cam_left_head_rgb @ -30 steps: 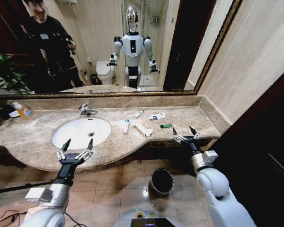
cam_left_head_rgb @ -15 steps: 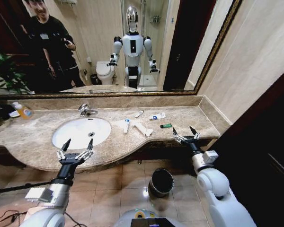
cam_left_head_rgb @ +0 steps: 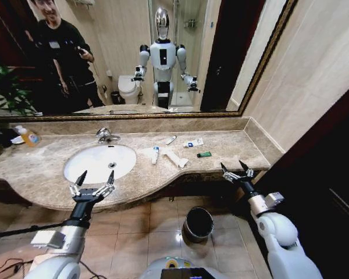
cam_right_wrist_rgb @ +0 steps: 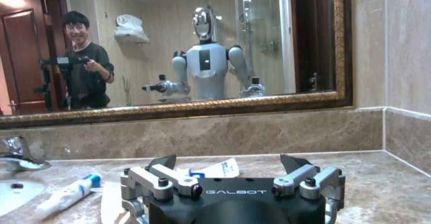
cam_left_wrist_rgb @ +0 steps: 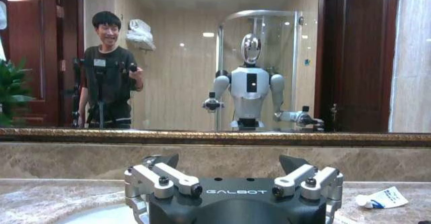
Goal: Pick up the trash from the sink and place it in the trash bin.
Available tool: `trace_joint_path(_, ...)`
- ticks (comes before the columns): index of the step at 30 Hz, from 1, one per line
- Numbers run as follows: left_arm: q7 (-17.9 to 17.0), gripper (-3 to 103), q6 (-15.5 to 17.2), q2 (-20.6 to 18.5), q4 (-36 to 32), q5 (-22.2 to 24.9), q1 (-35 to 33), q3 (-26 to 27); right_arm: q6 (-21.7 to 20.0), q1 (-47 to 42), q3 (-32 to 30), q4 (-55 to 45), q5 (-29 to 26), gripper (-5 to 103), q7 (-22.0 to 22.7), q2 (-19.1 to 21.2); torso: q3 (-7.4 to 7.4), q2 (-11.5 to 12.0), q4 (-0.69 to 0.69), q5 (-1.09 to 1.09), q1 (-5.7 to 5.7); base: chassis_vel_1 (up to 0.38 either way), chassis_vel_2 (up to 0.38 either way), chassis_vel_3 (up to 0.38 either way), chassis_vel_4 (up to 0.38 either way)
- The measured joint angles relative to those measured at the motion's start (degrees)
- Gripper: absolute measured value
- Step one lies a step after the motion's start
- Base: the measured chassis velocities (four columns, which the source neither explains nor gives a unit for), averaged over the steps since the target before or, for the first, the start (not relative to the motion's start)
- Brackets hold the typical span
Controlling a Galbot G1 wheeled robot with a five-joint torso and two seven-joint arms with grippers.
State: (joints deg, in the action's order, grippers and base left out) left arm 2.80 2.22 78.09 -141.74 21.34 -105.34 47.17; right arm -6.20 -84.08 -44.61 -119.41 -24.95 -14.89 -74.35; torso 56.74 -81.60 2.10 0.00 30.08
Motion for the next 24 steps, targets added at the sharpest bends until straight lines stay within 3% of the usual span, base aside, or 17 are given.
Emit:
trace_joint_path(6,0.0,100,0.0,0.0,0.0,0.0,0.0,0.0,-1.79,1.75,1.57,-0.4,0.92,100,0.41,0.11,0.0,0.0,0.0,0.01,0.0,0.0,0.0,0.0,0.0)
trace_joint_path(13,0.0,100,0.0,0.0,0.0,0.0,0.0,0.0,-5.35,5.61,3.08,2.08,2.12,100,0.09,3.0,0.0,0.0,0.01,0.01,0.0,0.0,0.0,0.0,0.0)
trace_joint_path(16,0.0,100,0.0,0.0,0.0,0.0,0.0,0.0,-5.91,6.37,3.14,3.43,0.85,100,-2.95,4.66,0.0,0.0,0.01,0.01,0.0,0.0,0.0,0.0,0.0)
trace_joint_path(18,0.0,100,0.0,0.0,0.0,0.0,0.0,0.0,-6.84,6.92,2.47,4.4,-0.76,100,-8.5,6.92,0.0,0.0,0.01,0.01,0.0,0.0,0.0,0.0,0.0)
trace_joint_path(24,0.0,100,0.0,0.0,0.0,0.0,0.0,0.0,-7.97,9.55,2.57,6.98,-2.48,100,-13.43,10.37,0.0,0.0,0.0,0.01,0.0,0.0,0.0,0.0,0.0)
